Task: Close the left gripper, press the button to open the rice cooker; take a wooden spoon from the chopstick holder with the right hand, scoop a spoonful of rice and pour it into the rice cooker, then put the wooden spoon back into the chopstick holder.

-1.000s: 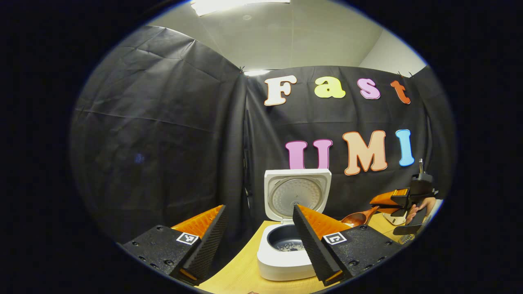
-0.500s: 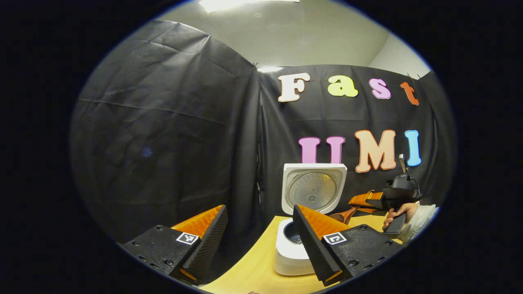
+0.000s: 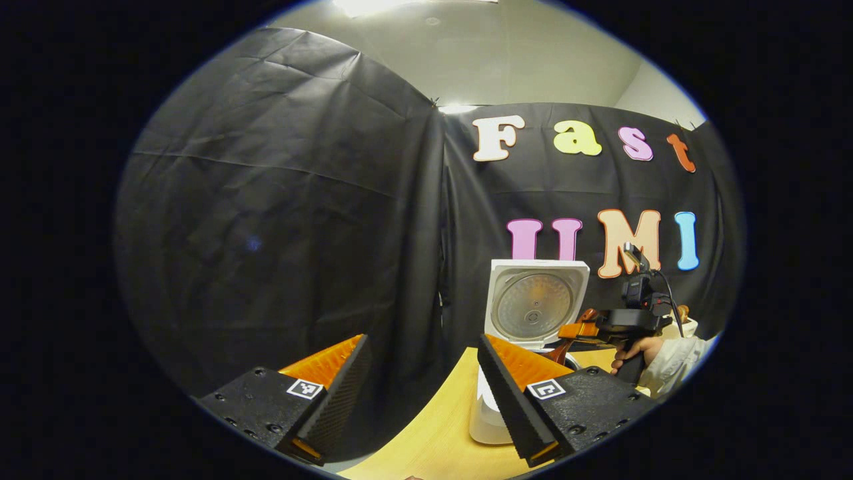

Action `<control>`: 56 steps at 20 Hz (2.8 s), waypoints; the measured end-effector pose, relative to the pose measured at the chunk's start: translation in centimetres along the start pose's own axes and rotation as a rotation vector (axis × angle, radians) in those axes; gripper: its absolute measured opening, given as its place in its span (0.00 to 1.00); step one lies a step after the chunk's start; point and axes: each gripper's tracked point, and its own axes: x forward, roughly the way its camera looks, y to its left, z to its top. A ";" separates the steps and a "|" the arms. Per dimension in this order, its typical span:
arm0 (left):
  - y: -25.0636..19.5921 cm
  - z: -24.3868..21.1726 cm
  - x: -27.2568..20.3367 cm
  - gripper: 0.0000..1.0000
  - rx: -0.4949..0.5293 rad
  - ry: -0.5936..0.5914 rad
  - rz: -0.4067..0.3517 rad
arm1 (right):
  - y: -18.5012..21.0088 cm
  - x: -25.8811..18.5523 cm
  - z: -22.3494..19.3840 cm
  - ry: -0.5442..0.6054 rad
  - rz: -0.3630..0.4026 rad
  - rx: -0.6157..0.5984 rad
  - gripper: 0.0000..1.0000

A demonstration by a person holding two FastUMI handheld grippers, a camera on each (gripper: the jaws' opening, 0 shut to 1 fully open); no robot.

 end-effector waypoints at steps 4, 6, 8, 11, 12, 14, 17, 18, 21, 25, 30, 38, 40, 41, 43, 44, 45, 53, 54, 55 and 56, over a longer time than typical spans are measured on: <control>0.0 -0.5 0.2 0.93 -0.024 0.005 -0.006 | 1.7 0.3 -0.1 -0.010 -0.002 -0.238 0.11; 0.1 -0.7 0.4 0.94 -0.031 0.001 -0.003 | 2.5 0.2 -0.2 -0.020 0.006 -0.342 0.13; 0.1 -0.8 0.4 0.93 -0.037 0.002 -0.001 | 3.1 0.3 -0.4 -0.029 0.009 -0.425 0.12; 0.3 -0.9 0.5 0.95 -0.040 0.002 0.004 | 4.0 0.2 0.0 -0.057 0.012 -0.559 0.12; 0.4 -0.8 0.6 0.95 -0.040 0.000 0.004 | 4.3 0.0 0.3 -0.072 0.011 -0.607 0.14; 0.2 -0.7 0.6 0.95 -0.038 -0.003 0.002 | 4.8 -0.3 0.8 -0.101 0.012 -0.697 0.13; -0.1 -0.7 0.9 0.95 -0.032 -0.005 -0.007 | 5.7 -1.3 1.7 -0.156 0.013 -0.808 0.13; -0.3 -0.5 0.9 0.95 -0.032 -0.010 -0.008 | 6.0 -1.8 2.0 -0.173 0.015 -0.827 0.15; -0.9 0.0 1.2 0.95 -0.027 -0.022 -0.021 | 6.1 -2.7 2.8 -0.183 0.029 -0.781 0.15; -2.0 0.7 1.6 0.95 -0.026 -0.036 -0.049 | 4.7 -4.2 5.4 -0.172 0.041 -0.603 0.12; -4.7 1.5 2.5 0.92 -0.023 -0.053 -0.103 | 2.0 -8.3 8.6 -0.199 0.022 -0.455 0.12; -10.2 2.9 3.8 0.92 -0.024 -0.079 -0.205 | -5.9 -14.4 12.2 -0.252 -0.104 -0.406 0.12; -11.5 3.1 3.9 0.92 -0.024 -0.084 -0.226 | -7.9 -15.7 12.7 -0.255 -0.135 -0.393 0.12; -12.0 3.3 3.9 0.92 -0.024 -0.086 -0.234 | -8.9 -16.5 13.0 -0.259 -0.152 -0.387 0.12; -13.2 3.7 4.0 0.92 -0.023 -0.094 -0.252 | -11.2 -18.3 13.5 -0.271 -0.193 -0.380 0.12; -13.8 3.9 4.3 0.92 -0.021 -0.100 -0.261 | -12.3 -19.3 13.5 -0.275 -0.214 -0.375 0.12; -14.4 4.2 4.4 0.92 -0.020 -0.105 -0.268 | -13.5 -20.2 13.7 -0.278 -0.233 -0.368 0.12; -18.9 4.8 4.1 0.94 -0.020 -0.118 -0.323 | -23.5 -27.5 13.0 -0.268 -0.405 -0.307 0.12; -19.3 4.7 4.2 0.94 -0.020 -0.116 -0.328 | -25.0 -28.4 12.5 -0.263 -0.428 -0.298 0.12; -19.7 4.7 4.1 0.92 -0.020 -0.113 -0.334 | -26.2 -29.2 12.3 -0.259 -0.451 -0.286 0.13; -20.2 4.5 4.1 0.94 -0.018 -0.107 -0.339 | -27.5 -30.0 12.1 -0.259 -0.474 -0.271 0.15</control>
